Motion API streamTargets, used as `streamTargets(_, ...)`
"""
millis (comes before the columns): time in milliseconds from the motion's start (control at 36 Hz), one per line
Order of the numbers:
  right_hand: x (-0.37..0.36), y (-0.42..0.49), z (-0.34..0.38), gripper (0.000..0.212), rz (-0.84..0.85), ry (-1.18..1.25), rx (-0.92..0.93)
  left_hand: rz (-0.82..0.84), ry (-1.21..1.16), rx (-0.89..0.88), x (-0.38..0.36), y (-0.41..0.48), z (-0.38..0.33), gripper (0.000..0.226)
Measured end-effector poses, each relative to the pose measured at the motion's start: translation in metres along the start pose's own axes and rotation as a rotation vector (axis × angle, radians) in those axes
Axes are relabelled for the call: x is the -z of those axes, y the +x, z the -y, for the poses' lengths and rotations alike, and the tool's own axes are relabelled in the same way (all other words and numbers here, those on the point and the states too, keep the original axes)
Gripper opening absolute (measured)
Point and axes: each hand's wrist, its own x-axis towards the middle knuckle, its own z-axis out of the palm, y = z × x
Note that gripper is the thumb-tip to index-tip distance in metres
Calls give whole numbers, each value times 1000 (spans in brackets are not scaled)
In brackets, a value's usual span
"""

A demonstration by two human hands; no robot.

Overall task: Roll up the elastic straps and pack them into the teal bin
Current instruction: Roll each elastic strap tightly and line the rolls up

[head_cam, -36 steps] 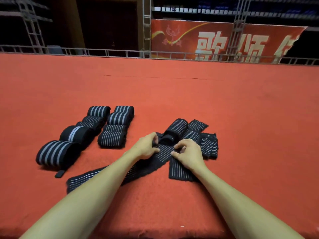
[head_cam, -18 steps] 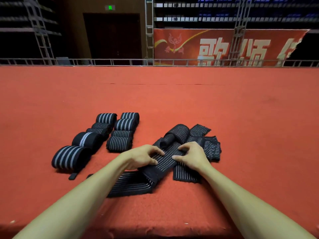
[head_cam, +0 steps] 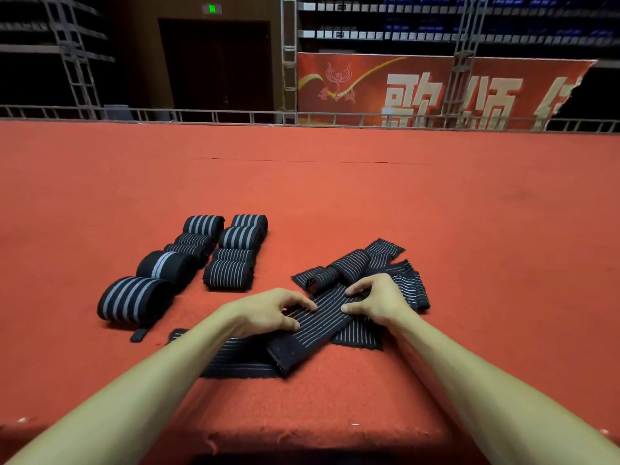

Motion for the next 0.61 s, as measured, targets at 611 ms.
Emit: streamTargets(611,2,-25,-8,25,-63,419,-84,-234,521,-284,-36,21,-57,33)
